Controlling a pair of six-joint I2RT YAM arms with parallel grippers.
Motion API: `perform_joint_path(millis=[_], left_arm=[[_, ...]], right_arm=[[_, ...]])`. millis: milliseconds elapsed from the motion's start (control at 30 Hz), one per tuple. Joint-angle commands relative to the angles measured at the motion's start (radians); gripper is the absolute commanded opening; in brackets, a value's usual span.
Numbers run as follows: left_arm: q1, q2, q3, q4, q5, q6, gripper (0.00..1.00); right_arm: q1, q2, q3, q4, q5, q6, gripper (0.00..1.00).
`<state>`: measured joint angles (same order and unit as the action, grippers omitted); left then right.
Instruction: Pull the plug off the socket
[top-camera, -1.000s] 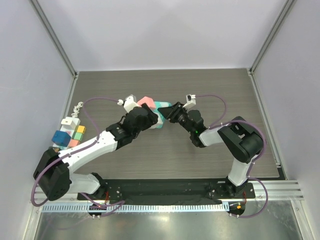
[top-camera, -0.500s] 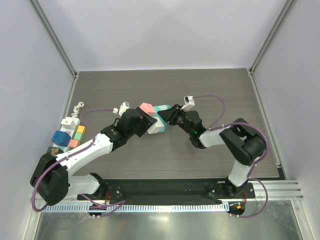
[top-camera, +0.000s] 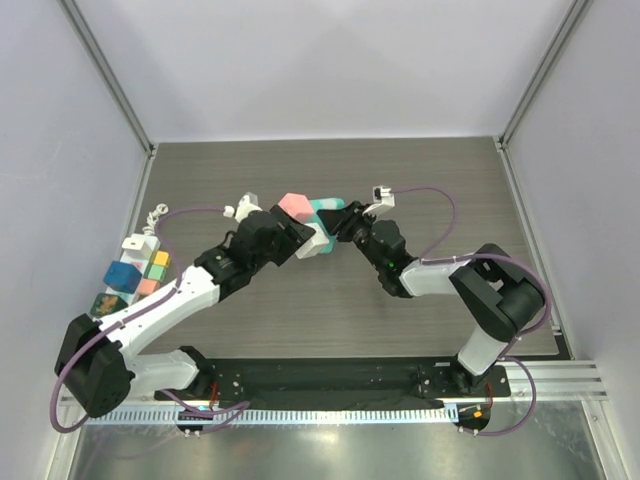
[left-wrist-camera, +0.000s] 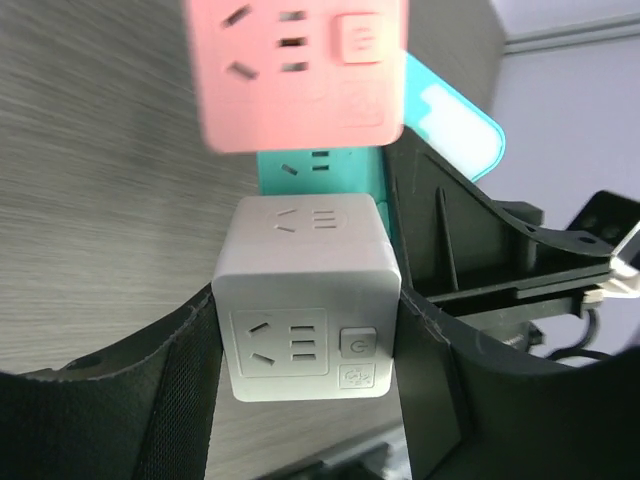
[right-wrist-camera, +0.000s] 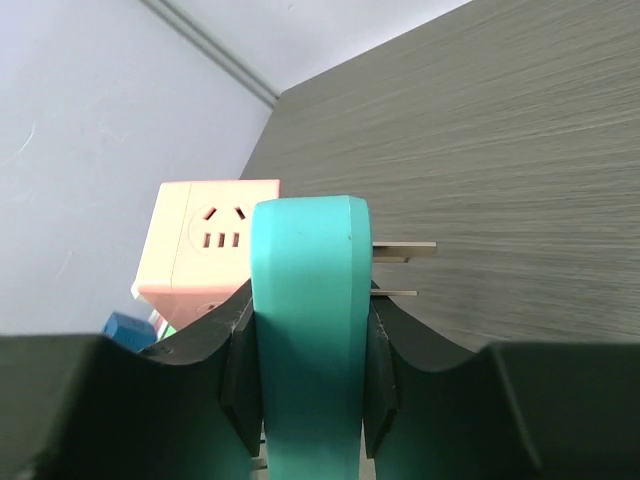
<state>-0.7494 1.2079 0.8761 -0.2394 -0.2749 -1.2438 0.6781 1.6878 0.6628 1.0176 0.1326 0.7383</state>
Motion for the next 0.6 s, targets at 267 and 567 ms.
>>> perform_joint_path(millis=[267, 567], left_arm=[[0.094, -0.174, -0.140, 0.232, 0.346, -0.030, 0.00], [0.197, -0.085, 0.093, -0.242, 0.115, 0.314, 0.00]], right_arm=[[-0.155, 0.084, -0.066, 0.039, 0.068, 0.007, 0.01], [-0.215, 0.043, -0.133, 0.045, 0.038, 0.061, 0.01]])
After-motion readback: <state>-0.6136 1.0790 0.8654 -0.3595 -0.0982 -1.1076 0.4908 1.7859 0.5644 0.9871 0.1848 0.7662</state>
